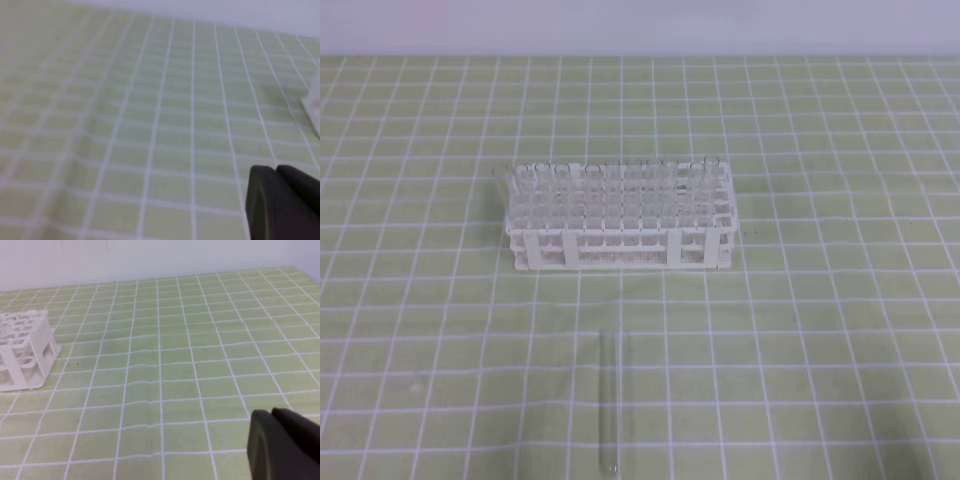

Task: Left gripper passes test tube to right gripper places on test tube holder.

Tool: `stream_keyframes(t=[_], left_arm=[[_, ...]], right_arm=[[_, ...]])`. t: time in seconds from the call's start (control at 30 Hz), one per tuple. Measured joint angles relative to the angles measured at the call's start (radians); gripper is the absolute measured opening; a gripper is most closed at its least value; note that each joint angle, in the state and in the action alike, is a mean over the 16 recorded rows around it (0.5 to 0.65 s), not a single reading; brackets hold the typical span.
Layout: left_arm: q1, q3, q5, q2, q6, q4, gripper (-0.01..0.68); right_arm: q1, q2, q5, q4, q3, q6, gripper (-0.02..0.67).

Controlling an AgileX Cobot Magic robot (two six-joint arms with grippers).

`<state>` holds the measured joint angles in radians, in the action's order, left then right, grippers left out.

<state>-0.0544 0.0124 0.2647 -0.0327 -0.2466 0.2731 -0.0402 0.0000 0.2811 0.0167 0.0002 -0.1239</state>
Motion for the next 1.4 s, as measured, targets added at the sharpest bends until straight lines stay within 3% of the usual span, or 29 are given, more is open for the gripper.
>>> stream_keyframes(t=[0.8,1.03,1.4], left_arm=[[0.0,-0.007,-0.008,0.021,-0.008,-0.002,-0.003],[0.0,-0.007,-0.07,0.021,-0.037,-0.029,-0.003],[0.0,-0.007,-0.214,0.021,-0.19,-0.177,-0.003]], right_arm=[[0.0,0.0,0.0,0.0,0.0,-0.001,-0.018],[0.0,0.0,-0.026,0.015,0.0,-0.001,-0.018],[0.0,0.0,-0.242,0.297,0.0,-0.001,-0.018]])
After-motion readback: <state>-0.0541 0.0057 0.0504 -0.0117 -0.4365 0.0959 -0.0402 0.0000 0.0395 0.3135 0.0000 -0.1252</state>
